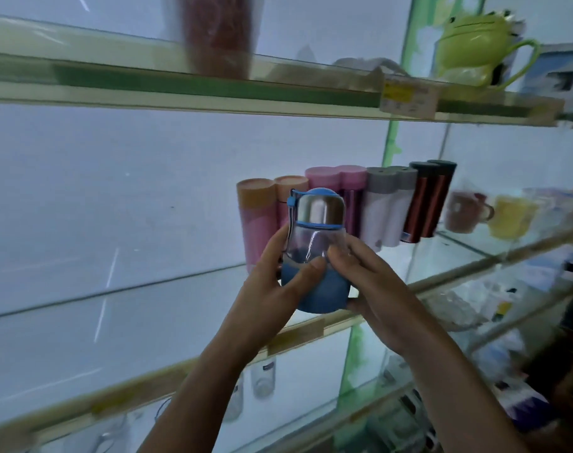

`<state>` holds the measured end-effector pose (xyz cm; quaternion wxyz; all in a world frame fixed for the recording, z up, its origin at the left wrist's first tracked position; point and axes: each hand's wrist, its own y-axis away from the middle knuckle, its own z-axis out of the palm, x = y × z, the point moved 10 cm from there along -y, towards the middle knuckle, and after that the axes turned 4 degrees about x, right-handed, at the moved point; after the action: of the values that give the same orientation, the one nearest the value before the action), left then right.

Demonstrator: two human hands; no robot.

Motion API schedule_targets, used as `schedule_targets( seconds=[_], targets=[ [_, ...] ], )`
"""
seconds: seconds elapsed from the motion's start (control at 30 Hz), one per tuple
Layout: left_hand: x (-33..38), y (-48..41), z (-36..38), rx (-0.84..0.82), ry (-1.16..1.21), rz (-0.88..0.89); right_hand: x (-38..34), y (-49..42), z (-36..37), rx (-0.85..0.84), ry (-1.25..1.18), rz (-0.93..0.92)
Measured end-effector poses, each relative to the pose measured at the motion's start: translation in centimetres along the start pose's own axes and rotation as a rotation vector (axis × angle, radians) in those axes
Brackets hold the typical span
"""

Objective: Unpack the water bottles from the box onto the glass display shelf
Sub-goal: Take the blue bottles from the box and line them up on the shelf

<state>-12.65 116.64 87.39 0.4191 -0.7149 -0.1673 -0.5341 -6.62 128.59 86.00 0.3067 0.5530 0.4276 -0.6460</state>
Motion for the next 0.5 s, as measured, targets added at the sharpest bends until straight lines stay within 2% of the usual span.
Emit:
schedule_targets(
  seconds=[0.23,0.5],
  targets=[
    [0.7,2.5,-6.3,0.16,-0.138,-0.041,0.7,-1.5,7.1,-0.219,-0.033,-0.01],
    [1.3,5.9,-14.1,0.337,-0.269,-0.085,1.2,-2.2,15.7,-0.394,-0.056,-0.003]
  ],
)
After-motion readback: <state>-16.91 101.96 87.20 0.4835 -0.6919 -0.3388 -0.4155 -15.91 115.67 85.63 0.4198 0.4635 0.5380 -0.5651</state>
